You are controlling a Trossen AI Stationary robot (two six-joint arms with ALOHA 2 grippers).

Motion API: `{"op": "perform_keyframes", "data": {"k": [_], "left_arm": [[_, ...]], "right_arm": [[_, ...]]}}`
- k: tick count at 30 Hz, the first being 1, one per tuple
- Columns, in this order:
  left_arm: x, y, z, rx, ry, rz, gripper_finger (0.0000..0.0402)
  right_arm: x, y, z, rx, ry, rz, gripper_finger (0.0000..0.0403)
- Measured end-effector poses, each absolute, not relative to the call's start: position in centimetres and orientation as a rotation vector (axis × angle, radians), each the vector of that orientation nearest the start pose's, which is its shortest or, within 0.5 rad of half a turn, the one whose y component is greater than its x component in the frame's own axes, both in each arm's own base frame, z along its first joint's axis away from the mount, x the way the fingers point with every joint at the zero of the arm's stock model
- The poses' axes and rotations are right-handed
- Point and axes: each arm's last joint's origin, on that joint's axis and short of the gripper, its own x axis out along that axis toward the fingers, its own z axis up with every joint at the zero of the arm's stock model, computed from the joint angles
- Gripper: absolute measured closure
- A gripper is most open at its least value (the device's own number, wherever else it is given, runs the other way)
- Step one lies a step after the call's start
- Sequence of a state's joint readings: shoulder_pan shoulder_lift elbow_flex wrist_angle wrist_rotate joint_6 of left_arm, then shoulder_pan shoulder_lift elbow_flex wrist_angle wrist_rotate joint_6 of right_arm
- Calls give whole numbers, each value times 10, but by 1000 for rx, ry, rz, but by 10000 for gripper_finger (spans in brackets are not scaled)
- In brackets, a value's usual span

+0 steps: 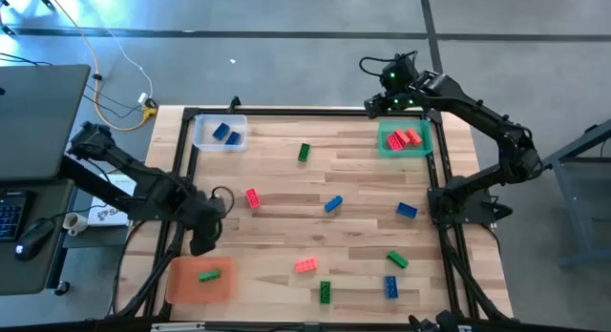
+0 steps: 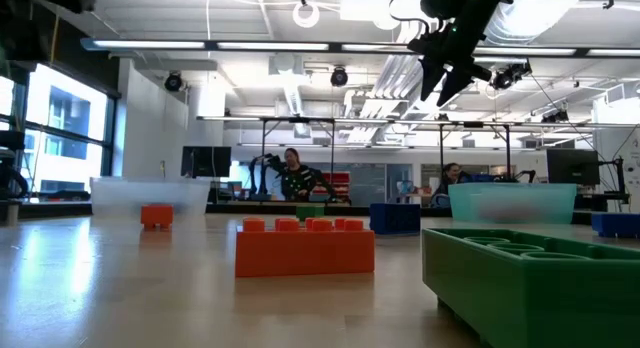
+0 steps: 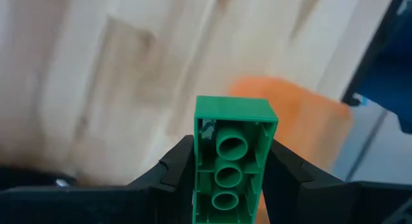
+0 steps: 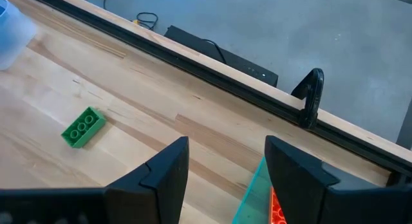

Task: Sort & place blocks by color
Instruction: Put the green game piece into the orange bin

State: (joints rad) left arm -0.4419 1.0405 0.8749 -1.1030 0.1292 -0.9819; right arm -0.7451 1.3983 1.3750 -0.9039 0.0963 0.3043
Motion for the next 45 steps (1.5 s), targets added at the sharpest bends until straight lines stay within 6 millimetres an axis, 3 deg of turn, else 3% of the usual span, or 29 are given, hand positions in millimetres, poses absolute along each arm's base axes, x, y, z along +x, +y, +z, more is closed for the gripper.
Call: {"op": "perform_keyframes", "data": {"k": [13, 19, 28, 36, 45], "left_arm": [[136, -134, 240, -663, 1565, 172, 295], [141, -154, 229, -679, 1578, 160, 295], [150, -165, 207, -632, 1629, 254, 295], [155, -172, 193, -554, 1650, 246, 295], [141, -170, 171, -462, 1721, 280, 295]], "right_arm": [[203, -191, 341, 553, 786, -910, 213], [204, -192, 341, 548, 783, -906, 213], [207, -189, 341, 559, 787, -835, 213], [221, -171, 341, 575, 790, -790, 213], [237, -147, 341, 637, 771, -767, 213]]}}
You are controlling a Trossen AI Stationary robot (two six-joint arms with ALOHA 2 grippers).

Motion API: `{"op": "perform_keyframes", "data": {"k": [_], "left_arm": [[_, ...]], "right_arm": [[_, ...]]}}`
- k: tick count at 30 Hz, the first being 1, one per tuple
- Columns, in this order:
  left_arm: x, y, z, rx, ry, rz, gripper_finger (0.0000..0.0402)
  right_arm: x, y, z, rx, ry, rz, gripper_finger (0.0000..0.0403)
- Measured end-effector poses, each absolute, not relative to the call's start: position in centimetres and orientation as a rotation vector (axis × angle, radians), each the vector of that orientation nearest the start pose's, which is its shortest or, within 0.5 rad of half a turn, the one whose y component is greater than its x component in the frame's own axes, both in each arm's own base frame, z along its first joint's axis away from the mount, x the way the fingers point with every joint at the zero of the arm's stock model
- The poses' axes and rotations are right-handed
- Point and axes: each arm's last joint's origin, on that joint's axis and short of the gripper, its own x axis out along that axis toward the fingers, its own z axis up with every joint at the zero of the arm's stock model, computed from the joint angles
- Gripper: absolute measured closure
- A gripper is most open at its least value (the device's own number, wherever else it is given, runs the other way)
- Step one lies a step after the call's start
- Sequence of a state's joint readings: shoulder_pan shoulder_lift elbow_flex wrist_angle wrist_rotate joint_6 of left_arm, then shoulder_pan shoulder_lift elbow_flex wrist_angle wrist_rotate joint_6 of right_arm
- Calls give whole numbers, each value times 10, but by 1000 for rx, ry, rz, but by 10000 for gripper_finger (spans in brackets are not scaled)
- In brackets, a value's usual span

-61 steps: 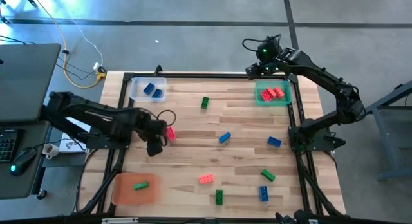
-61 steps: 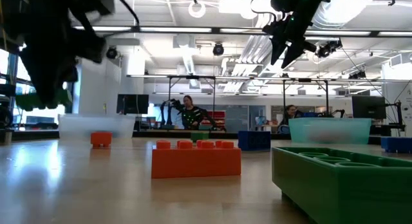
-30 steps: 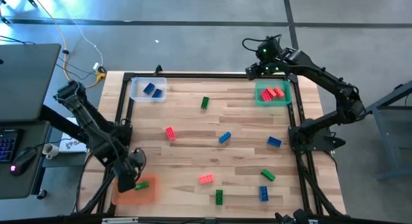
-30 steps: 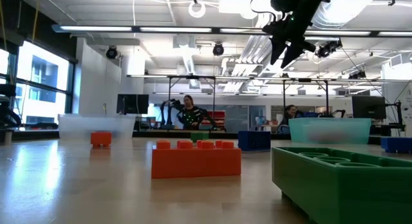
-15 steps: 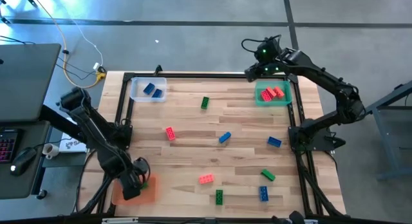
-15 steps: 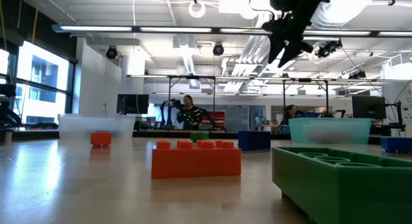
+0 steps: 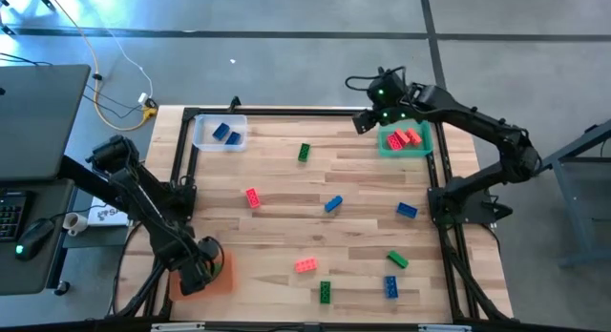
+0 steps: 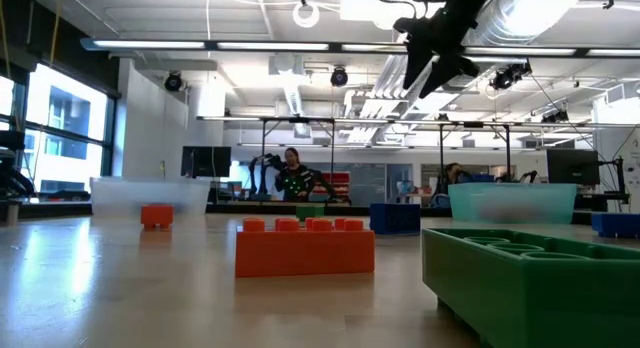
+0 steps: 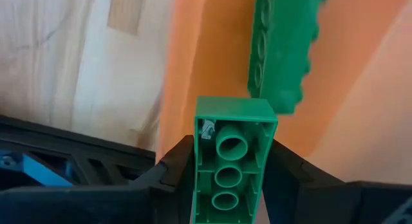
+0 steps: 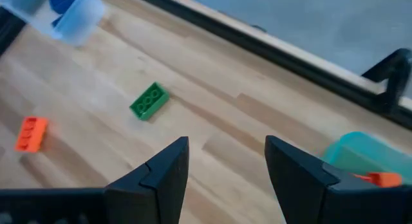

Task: Sort & place blocks by color
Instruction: Put the green game piece into the orange bin, then put the blue game piece into the transparent bin

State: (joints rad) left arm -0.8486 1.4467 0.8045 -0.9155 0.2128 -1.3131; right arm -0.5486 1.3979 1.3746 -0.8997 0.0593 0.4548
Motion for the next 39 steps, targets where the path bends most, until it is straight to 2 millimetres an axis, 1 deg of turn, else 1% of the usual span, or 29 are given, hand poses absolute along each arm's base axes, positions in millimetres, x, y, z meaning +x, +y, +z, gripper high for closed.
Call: {"op": "perform_keyframes", "data": {"k": [5, 10, 16, 21, 25, 31, 35, 39], "left_arm": [[135, -169, 165, -408, 1736, 252, 295], [137, -172, 166, -387, 1723, 186, 292], [139, -176, 166, -419, 1707, 133, 236], [139, -176, 166, -423, 1713, 129, 217], [139, -176, 166, -424, 1714, 130, 209], [139, -176, 166, -435, 1737, 118, 185], [138, -177, 167, -448, 1763, 106, 170], [138, -177, 167, -455, 1779, 97, 166]], "right_arm": [[247, -130, 341, 673, 767, -734, 213], [258, -108, 341, 695, 773, -682, 213], [267, -72, 339, 713, 831, -606, 213], [269, -37, 335, 724, 904, -571, 213], [266, -7, 332, 738, 980, -535, 213], [255, 38, 329, 775, 1095, -506, 213], [247, 64, 328, 820, 1139, -502, 213], [239, 88, 327, 891, 1173, -502, 213]]}}
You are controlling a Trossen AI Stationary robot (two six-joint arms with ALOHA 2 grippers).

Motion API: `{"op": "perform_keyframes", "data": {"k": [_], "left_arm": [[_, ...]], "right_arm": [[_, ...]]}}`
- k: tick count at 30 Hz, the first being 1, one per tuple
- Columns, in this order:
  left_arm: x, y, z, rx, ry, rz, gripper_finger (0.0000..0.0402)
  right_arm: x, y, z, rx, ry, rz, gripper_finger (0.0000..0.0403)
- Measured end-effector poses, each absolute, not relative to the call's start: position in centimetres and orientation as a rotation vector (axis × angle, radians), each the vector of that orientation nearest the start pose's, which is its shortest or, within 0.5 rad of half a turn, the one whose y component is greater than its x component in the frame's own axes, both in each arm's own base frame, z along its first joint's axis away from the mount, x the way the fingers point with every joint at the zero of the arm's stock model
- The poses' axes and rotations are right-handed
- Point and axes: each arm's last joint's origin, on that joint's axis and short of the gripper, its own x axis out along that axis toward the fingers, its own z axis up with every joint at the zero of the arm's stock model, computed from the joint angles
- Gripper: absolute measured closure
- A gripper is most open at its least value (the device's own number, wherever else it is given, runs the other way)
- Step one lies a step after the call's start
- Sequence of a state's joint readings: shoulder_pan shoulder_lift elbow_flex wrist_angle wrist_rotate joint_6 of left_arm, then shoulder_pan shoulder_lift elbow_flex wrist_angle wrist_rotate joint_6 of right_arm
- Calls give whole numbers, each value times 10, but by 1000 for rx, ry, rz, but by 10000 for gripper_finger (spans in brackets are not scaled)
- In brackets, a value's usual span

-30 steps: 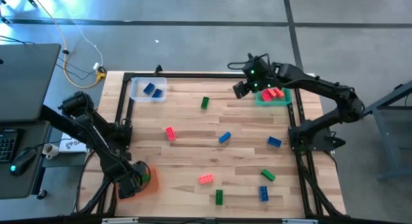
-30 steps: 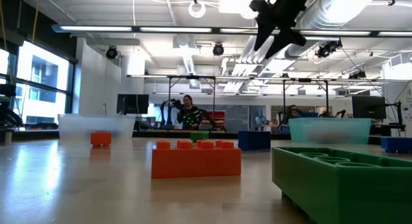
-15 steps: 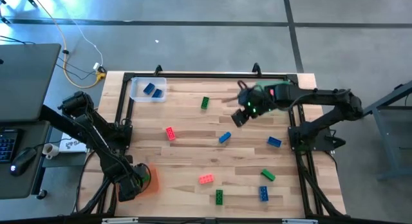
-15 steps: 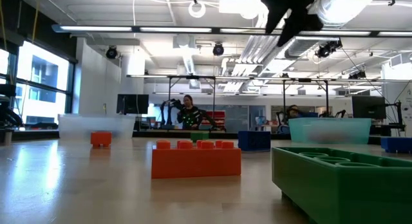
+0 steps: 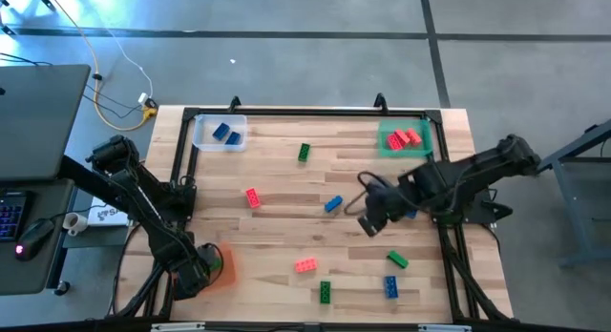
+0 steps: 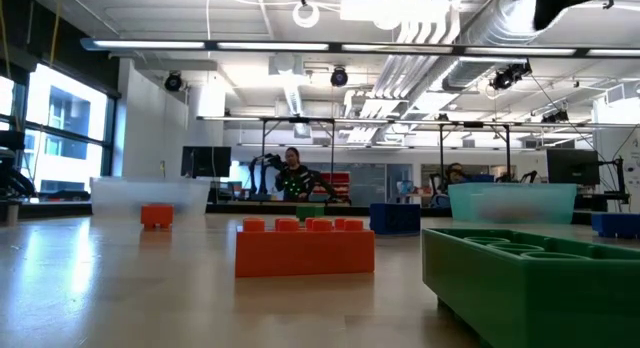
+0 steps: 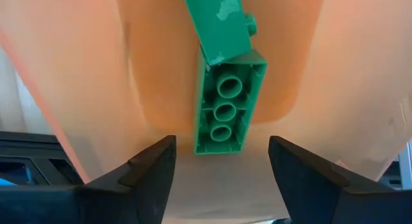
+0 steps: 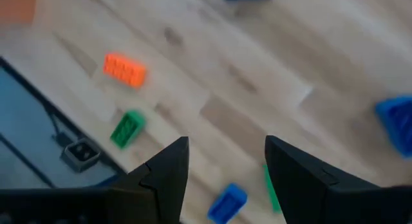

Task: Sort & place blocks by color
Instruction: Put the blue game piece into the transparent bin

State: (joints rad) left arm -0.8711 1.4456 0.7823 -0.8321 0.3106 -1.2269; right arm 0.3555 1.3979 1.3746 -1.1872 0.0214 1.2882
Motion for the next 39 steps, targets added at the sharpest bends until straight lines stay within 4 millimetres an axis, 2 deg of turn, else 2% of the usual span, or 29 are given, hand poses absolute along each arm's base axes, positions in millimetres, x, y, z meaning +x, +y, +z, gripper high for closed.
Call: {"op": "perform_keyframes", "data": {"k": [8, 15, 22, 30, 35, 39], "left_arm": [[150, -187, 187, -434, 1644, 57, 169], [158, -190, 208, -345, 1526, 71, 168], [165, -177, 214, -277, 1509, 159, 167], [178, -161, 215, -228, 1497, 160, 167], [186, -153, 216, -243, 1487, 183, 167], [188, -146, 223, -241, 1425, 204, 167]], "right_arm": [[224, 129, 323, 1022, 1192, -576, 213], [219, 159, 309, 1016, 1186, -652, 213], [217, 188, 291, 1038, 1270, -698, 209], [209, 225, 267, 1079, 1339, -781, 172], [202, 242, 251, 1107, 1314, -892, 160], [200, 252, 238, 1090, 1312, -948, 159]]}}
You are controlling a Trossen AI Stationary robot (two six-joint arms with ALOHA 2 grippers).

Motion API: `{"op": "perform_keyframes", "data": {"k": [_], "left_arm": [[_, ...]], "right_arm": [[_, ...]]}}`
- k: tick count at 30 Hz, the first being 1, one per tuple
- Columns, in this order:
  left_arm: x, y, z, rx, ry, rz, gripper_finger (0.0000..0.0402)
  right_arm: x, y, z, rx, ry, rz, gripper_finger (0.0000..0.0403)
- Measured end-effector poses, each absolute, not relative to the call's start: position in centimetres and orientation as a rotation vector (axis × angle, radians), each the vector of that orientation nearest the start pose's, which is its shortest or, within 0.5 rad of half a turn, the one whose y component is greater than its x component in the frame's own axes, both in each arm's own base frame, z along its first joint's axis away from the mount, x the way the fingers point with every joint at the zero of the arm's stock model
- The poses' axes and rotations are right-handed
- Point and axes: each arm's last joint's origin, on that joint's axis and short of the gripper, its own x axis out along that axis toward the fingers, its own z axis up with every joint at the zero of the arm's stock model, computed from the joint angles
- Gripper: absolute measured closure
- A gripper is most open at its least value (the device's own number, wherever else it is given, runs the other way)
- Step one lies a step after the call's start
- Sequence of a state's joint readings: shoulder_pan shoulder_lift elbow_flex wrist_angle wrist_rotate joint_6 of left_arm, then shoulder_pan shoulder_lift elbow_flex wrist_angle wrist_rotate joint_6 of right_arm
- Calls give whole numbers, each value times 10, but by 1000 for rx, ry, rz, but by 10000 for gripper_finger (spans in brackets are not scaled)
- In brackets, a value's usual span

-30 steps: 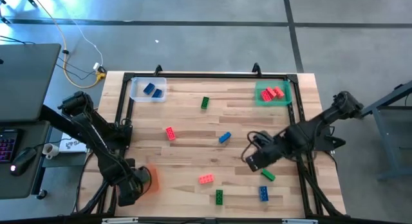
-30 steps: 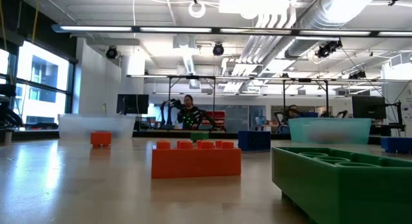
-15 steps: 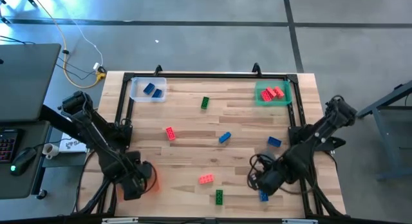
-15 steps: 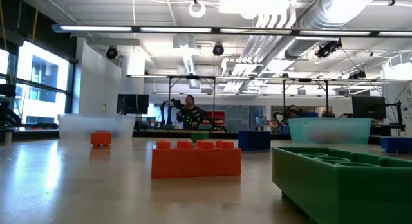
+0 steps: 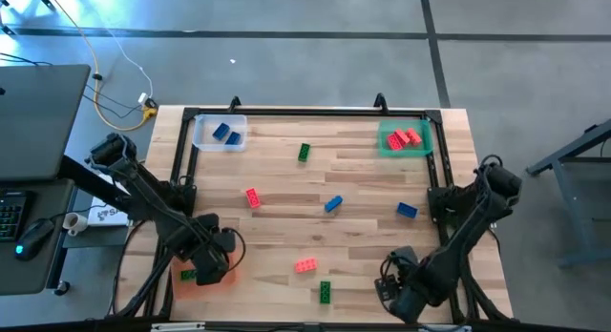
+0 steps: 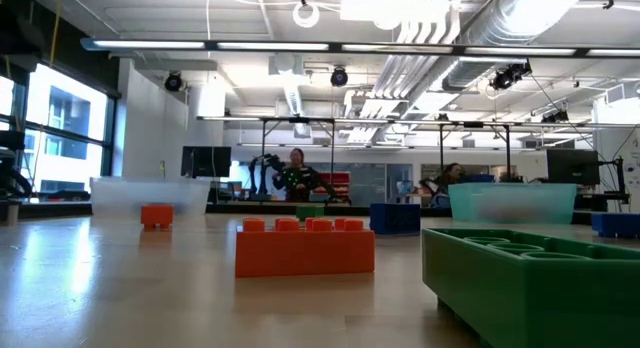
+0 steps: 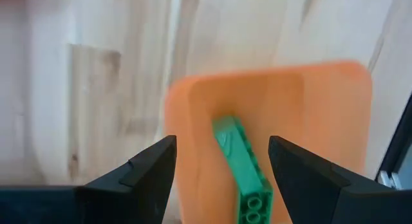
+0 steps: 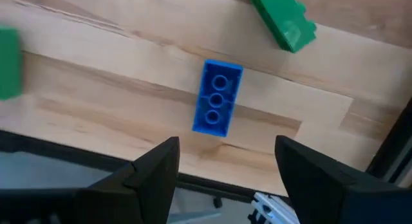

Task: Sort & place blocks by color
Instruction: Put the blue game piece into the transparent bin

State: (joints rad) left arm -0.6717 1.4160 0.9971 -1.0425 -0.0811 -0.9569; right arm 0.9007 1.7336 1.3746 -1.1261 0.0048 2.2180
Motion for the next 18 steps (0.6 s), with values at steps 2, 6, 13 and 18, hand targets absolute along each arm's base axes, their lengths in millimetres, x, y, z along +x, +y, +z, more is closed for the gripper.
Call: {"op": "perform_keyframes", "data": {"k": [2, 6, 13, 18], "left_arm": [[191, -143, 232, -248, 1371, 219, 167], [197, -135, 252, -253, 1254, 233, 167], [206, -120, 283, -239, 1105, 246, 167], [210, -114, 294, -235, 1069, 240, 167]], "right_arm": [[202, 255, 231, 1077, 1320, -962, 160], [207, 260, 218, 1045, 1325, -965, 160], [214, 269, 197, 1029, 1322, -983, 159], [218, 275, 179, 1006, 1321, -1006, 159]]}}
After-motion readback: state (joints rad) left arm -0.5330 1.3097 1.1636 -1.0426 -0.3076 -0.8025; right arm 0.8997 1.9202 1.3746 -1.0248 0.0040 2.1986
